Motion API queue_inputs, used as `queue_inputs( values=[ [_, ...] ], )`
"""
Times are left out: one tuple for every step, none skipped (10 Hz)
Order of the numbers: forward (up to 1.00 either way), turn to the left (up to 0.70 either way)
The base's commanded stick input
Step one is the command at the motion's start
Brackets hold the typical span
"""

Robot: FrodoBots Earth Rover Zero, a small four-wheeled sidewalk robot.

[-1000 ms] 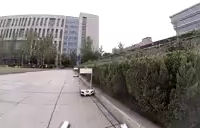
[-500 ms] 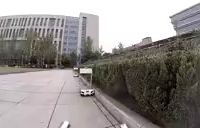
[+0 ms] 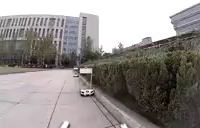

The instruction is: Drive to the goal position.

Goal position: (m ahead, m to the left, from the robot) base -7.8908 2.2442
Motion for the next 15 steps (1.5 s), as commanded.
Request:
queue_inputs(
  values=[
    [0.0, 0.0],
    [0.0, 0.0],
    [0.0, 0.0],
    [0.03, 0.0],
    [0.04, 0.0],
    [0.04, 0.0],
    [0.04, 0.0],
    [0.01, 0.0],
    [0.04, 0.0],
    [0.04, 0.0],
    [0.04, 0.0],
    [0.02, 0.0],
    [0.03, 0.0],
    [0.04, 0.0],
    [0.03, 0.0]
  ],
)
